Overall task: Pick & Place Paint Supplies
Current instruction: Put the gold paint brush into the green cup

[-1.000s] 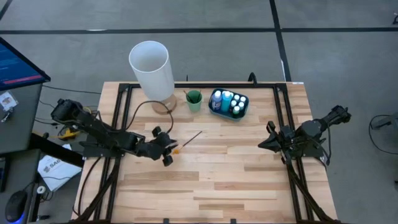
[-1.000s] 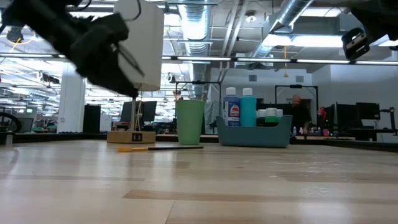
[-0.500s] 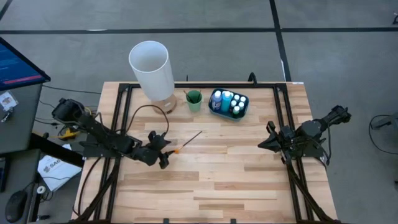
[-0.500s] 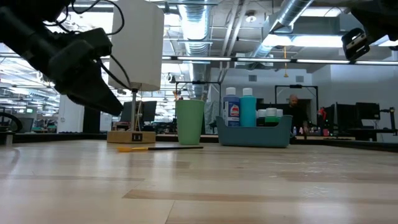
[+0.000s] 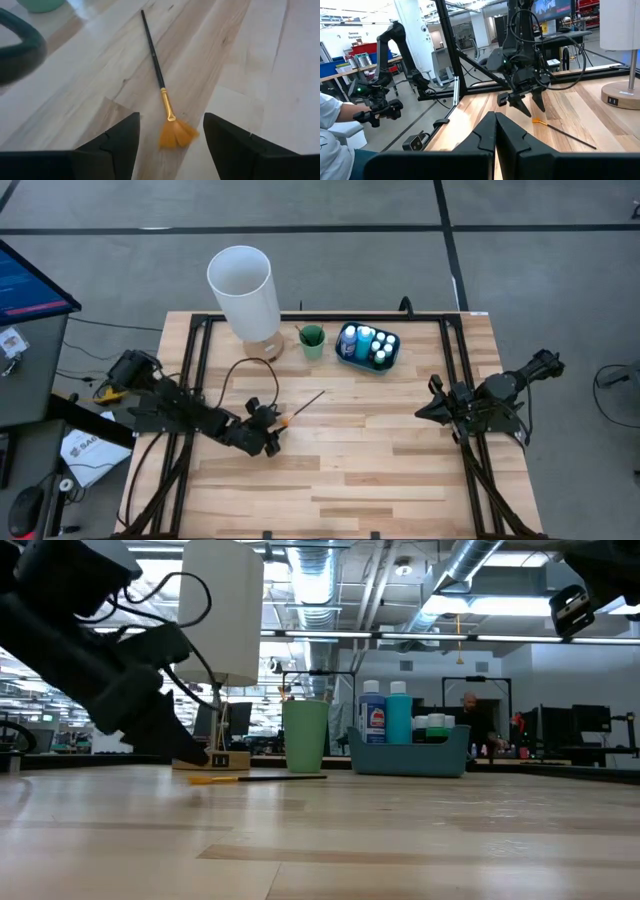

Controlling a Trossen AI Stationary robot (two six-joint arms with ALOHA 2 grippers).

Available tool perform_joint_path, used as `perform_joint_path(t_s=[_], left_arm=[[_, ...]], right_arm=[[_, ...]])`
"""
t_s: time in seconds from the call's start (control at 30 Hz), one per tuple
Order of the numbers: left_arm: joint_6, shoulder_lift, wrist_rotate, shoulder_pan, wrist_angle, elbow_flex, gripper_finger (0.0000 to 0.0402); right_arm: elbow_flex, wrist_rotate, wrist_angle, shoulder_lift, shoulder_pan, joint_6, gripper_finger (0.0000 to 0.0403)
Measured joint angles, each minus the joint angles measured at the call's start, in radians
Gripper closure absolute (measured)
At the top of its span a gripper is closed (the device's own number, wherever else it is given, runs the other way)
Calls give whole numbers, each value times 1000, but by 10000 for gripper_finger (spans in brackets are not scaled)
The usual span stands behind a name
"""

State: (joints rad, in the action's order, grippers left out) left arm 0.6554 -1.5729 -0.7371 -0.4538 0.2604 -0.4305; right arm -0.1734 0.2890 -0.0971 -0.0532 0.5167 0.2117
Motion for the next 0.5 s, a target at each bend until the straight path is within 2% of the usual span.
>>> perform_joint_path(t_s=[0.5], left_arm=[[45,-189,-36,0,75,-45,201]], right_arm=[[0,0,-2,0,0,0,403]])
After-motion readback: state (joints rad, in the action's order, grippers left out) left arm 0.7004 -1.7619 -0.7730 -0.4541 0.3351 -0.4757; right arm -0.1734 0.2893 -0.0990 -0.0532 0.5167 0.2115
